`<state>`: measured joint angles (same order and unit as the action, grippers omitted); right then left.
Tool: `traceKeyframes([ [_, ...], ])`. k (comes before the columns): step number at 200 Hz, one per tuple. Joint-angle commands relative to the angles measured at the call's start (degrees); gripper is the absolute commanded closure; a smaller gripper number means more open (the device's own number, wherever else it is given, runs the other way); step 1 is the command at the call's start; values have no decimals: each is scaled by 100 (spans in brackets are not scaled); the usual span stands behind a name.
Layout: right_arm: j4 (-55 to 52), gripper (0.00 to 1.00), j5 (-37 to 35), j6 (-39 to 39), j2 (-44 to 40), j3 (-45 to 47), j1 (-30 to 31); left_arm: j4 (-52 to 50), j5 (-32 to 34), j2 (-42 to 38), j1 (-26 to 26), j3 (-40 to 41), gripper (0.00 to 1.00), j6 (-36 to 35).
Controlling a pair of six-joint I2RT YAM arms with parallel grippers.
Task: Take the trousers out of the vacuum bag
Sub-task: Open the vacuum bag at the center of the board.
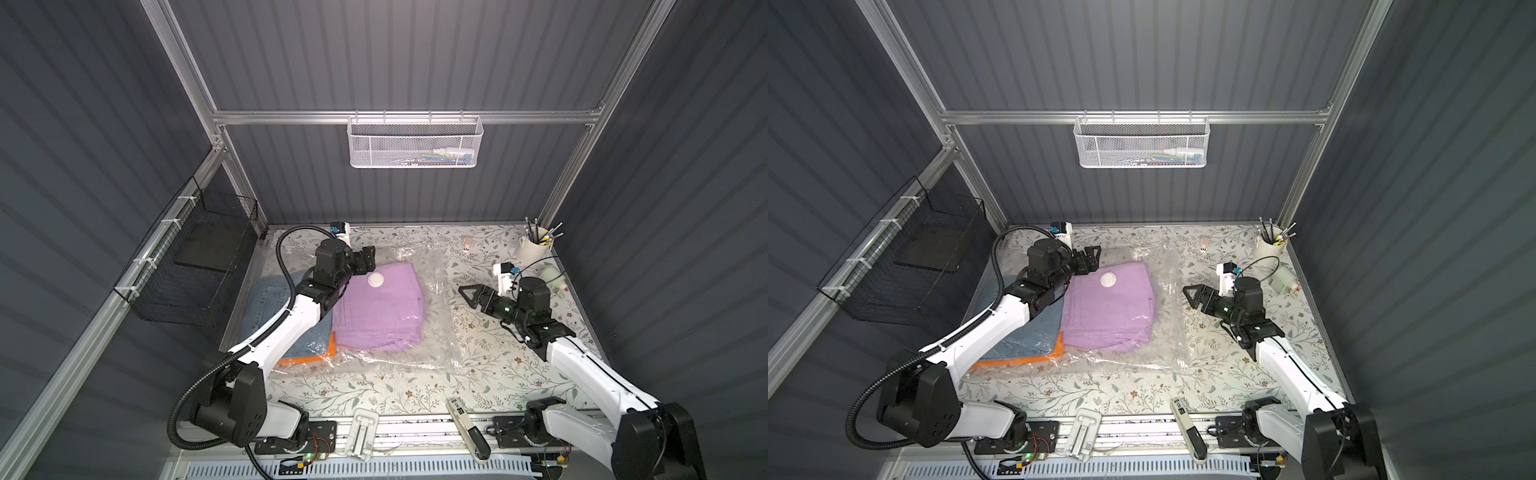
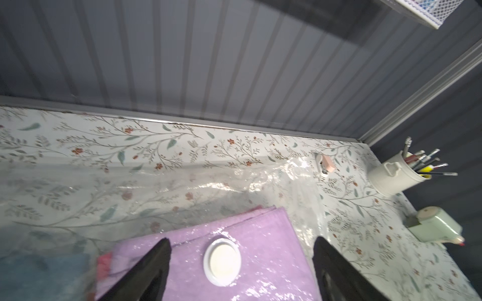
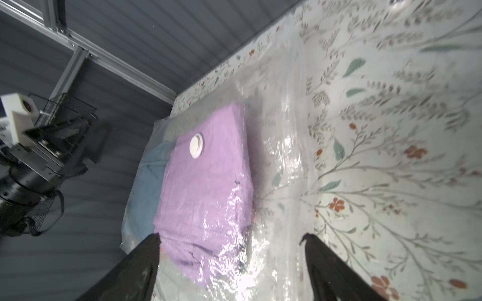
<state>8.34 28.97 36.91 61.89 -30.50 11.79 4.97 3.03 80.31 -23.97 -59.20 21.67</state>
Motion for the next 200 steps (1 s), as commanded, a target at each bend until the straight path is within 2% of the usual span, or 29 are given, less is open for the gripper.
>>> traceKeyframes([
  [1,-123,15,145,212,176,314,260,-154,-417,42,-85,-286,16,239],
  [40,144,22,19,188,394,609,519,-205,-635,118,-311,-434,16,338],
  [95,219,23,25,-215,870,515,658,-270,-663,340,-615,-542,16,285],
  [200,883,27,265,-168,1973,385,1038,-360,-680,579,-794,-584,17,261],
])
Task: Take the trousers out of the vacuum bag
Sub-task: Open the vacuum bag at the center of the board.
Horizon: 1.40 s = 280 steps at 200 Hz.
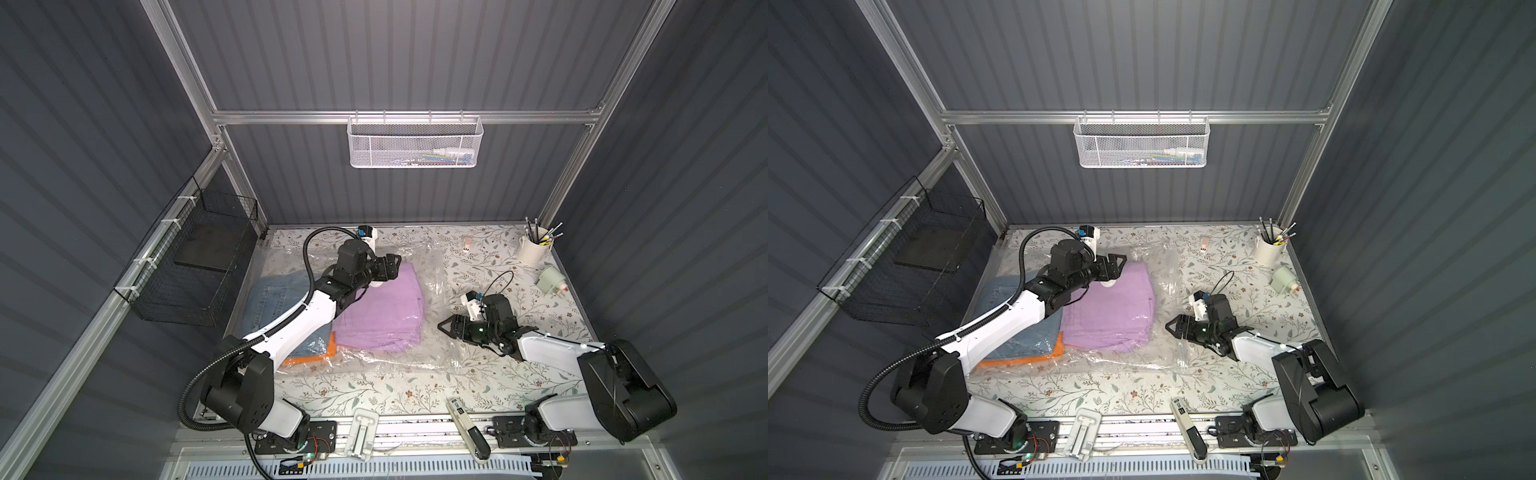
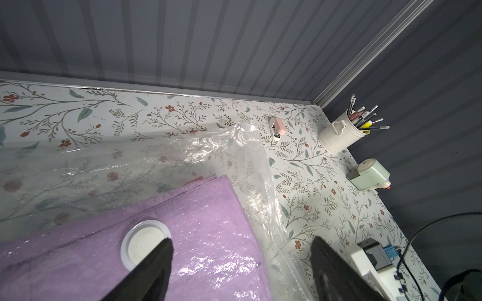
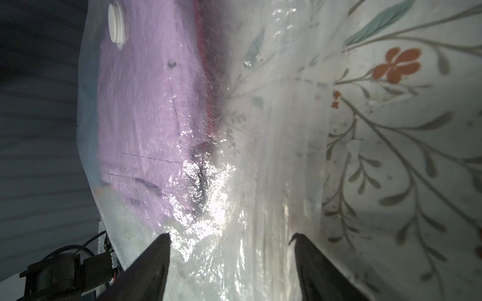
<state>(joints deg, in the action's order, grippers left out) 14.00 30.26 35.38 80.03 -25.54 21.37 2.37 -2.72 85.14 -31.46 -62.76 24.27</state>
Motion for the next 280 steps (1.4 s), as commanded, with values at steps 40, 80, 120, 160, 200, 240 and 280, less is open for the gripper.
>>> traceKeyframes([
  [40,798,33,284,144,106,19,140,-199,-206,234,-140,-336,17,9],
  [80,859,55,305,84,-76,23,166,-672,-162,560,-429,-729,18,16],
  [120,786,76,340,-68,-136,-11,277,-1670,-14,1266,-954,-1604,20,51],
  [160,502,87,158,-309,-342,-47,447,-2510,284,1972,-1500,-2552,25,60],
  [200,19,88,-171,-669,-668,-160,636,-3059,720,2489,-1906,-3110,27,224],
  [240,-73,88,-258,-717,-811,-173,693,-3657,1490,2998,-2173,-3652,33,406],
  [280,-43,88,-266,-693,-853,-158,725,-3806,1565,3330,-2238,-3898,37,445],
])
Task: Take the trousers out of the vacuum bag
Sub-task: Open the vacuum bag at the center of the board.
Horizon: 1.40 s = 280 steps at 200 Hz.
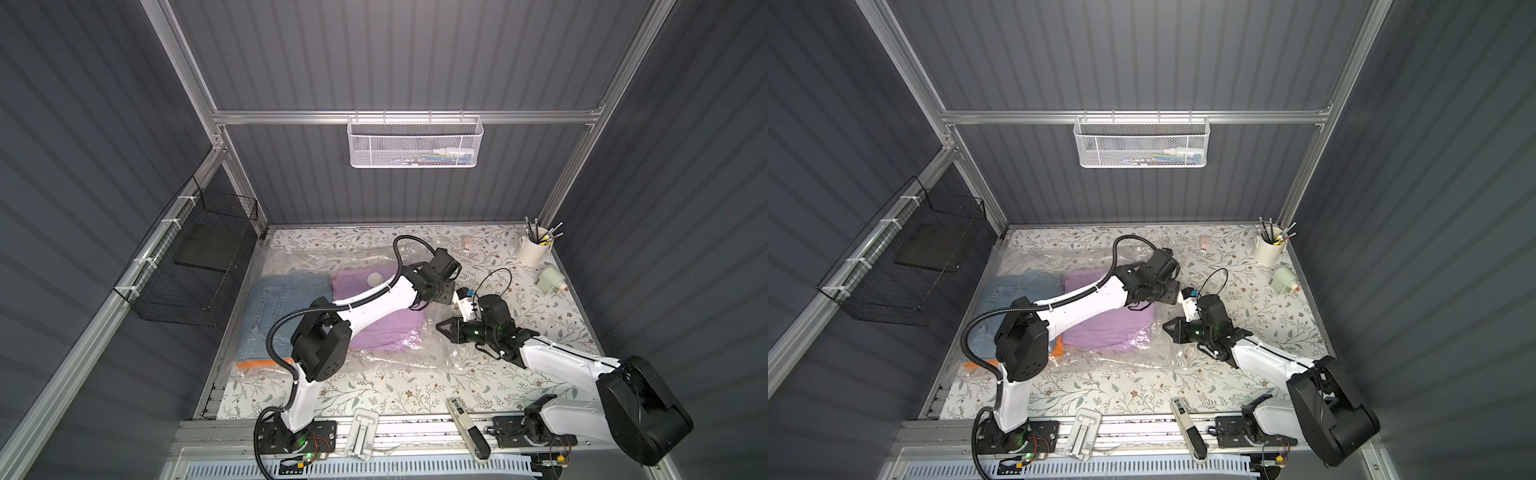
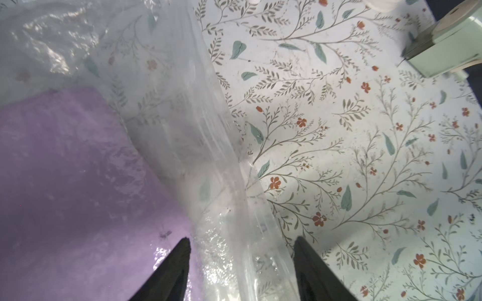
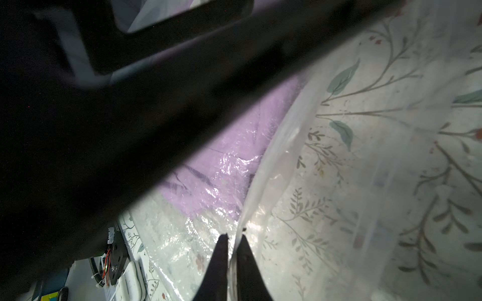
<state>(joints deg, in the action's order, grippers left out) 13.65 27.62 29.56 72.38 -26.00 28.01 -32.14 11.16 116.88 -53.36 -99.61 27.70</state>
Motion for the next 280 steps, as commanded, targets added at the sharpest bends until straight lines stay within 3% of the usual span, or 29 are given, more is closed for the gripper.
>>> traceKeyframes([
  [1,-5,88,-2,-115,-90,-110,67,-354,172,162,-45,-214,38,103],
  [70,170,87,33,-40,-72,-24,97,-375,-15,450,-71,-296,41,216],
  [134,474,87,-126,112,-339,312,112,348,-298,156,-69,165,43,463],
  [214,696,87,-274,226,-708,631,118,501,-583,180,-73,246,44,506],
  [280,788,85,-257,247,-683,621,128,144,-471,475,-70,48,55,459],
])
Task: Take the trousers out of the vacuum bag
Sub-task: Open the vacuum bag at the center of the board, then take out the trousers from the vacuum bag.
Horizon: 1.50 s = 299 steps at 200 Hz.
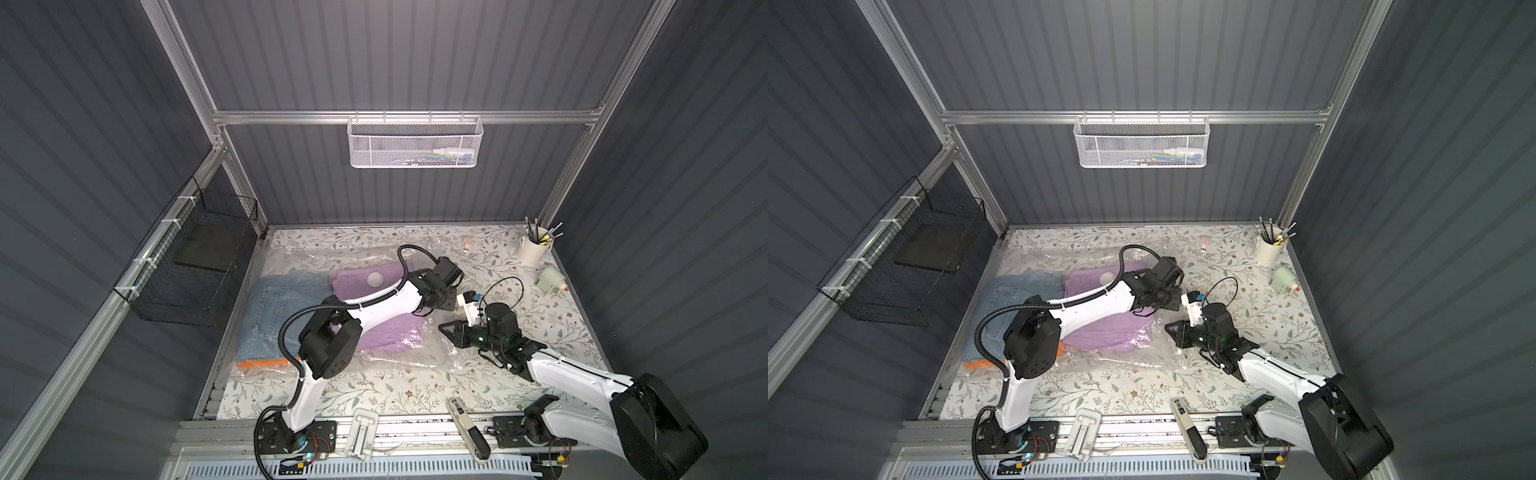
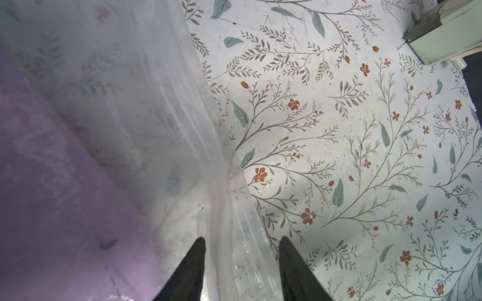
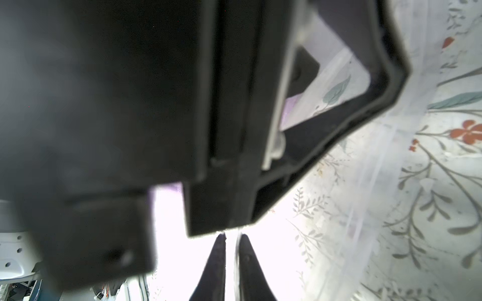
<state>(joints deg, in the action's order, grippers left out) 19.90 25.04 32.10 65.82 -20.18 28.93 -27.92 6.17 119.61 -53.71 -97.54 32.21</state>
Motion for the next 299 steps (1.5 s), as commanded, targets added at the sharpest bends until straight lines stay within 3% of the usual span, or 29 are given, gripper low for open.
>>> traceKeyframes([
  [1,168,85,6,-4,-26,40,39,-281,30,207,-34,-165,56,3],
  [43,229,85,30,25,-36,69,37,-385,208,253,-42,-165,68,1],
  [91,234,83,19,42,-63,94,45,-461,304,185,-35,-256,100,14],
  [102,218,80,25,59,-73,106,49,-508,294,170,-38,-332,100,-2],
  [129,207,59,39,210,-379,184,26,-540,355,10,-37,-408,100,-14],
  [159,163,55,63,521,-835,256,-142,-548,445,-226,-46,-407,100,-78],
  [196,514,56,411,1180,-1106,383,-755,-600,584,-486,-83,-368,100,-144],
  [235,692,59,1248,1400,-2,-79,-1117,-668,1073,-765,-311,-319,100,-327],
  [299,2476,56,1844,2118,2030,-712,-1102,-791,1547,-1012,-574,-172,100,-470],
])
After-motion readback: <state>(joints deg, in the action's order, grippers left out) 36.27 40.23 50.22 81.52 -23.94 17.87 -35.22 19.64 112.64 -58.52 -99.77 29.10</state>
